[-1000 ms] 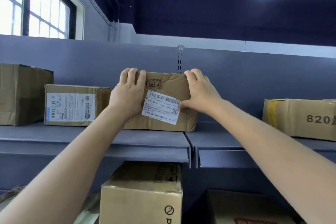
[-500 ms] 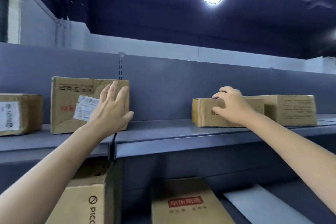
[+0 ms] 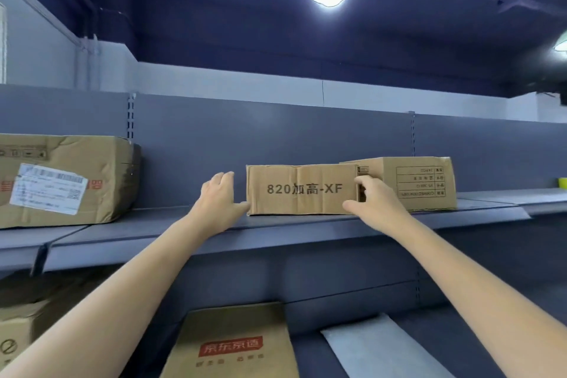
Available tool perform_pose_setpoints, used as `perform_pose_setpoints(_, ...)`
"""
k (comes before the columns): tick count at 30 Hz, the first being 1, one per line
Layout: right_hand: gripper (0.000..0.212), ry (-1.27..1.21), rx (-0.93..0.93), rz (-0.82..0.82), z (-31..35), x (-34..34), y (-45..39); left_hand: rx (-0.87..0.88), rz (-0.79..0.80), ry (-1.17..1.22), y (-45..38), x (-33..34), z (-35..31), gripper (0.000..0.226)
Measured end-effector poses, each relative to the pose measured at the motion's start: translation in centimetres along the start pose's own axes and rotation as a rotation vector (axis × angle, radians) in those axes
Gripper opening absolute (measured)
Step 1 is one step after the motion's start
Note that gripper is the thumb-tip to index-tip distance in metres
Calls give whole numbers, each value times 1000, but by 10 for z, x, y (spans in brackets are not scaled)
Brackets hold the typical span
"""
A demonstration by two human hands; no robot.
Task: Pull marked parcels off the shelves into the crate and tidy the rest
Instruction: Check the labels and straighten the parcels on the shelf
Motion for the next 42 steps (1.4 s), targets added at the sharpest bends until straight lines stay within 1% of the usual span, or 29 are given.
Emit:
perform_pose_setpoints(1,53,-51,7,-1,-5,1,-3,-43,19,-3,-5,5,-4,58)
perform_pose_setpoints(3,47,-155,38,-21,-12,3,-8,-122,56,8,-14,11,-8,42)
perform_pose_setpoints(5,41,-178,53,-13,-21,3,-16,-169,91,10,-24,20,-12,27)
perform_pose_setpoints(7,40,-171,70,40,-28,6,-24,-197,117,9,-34,28,-14,21)
perform_pose_setpoints(8,39,-174,79,69,-30,8,-27,-207,126,24,-38,31,-15,22)
perform_pose_setpoints(10,39,-180,80,113,-33,13,-31,-228,150,86,-42,38,-15,33)
perform_pose_setpoints(11,40,-188,77,122,-33,15,-31,-236,161,116,-42,40,-15,40)
perform_pose_setpoints(13,43,-219,72,124,-33,17,-29,-235,150,164,-41,42,-13,45)
perform_pose_setpoints(16,46,-250,35,96,-29,14,-22,-209,81,239,-36,31,-12,36)
perform_pose_setpoints(17,48,-264,14,84,-26,11,-19,-193,60,261,-34,24,-12,39)
perform_pose_setpoints(18,53,-278,-8,72,-22,7,-17,-171,40,275,-31,16,-13,46)
perform_pose_setpoints(20,67,-302,-55,51,-11,1,-13,-107,-24,290,-24,-3,-14,60)
perform_pose_setpoints(21,75,-309,-82,40,-4,-3,-12,-75,-62,307,-20,-13,-14,62)
perform_pose_setpoints(23,83,-327,-140,-1,13,-10,-8,-24,-136,361,-11,-32,-13,65)
perform_pose_setpoints(26,92,-341,-197,-131,41,-21,3,19,-252,437,5,-58,-8,67)
perform_pose_setpoints(28,85,-385,-243,-212,59,-28,12,29,-332,504,15,-74,-2,59)
perform_pose_setpoints(32,64,-407,-305,-255,86,-30,23,33,-491,525,38,-104,7,36)
perform_pose_setpoints(34,59,-414,-307,-280,95,-28,27,51,-529,504,49,-117,10,35)
perform_pose_setpoints(36,56,-437,-308,-305,102,-26,31,79,-541,461,56,-128,12,39)
perform_pose_setpoints(38,54,-467,-304,-328,106,-24,34,82,-527,425,61,-135,17,48)
perform_pose_setpoints(40,51,-543,-248,-368,107,-22,36,27,-485,372,63,-135,27,67)
perform_pose_setpoints(42,48,-714,-155,-407,106,-18,41,-72,-426,365,68,-131,38,97)
Point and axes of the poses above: each hand's wrist, its own y-axis away from the middle knuckle, its own x-axis out of the palm, z = x × y, the point moved 3 cm from there along -y, towards the middle knuckle, and after that the axes turned 7 degrees about -y, right-handed, at the moved point
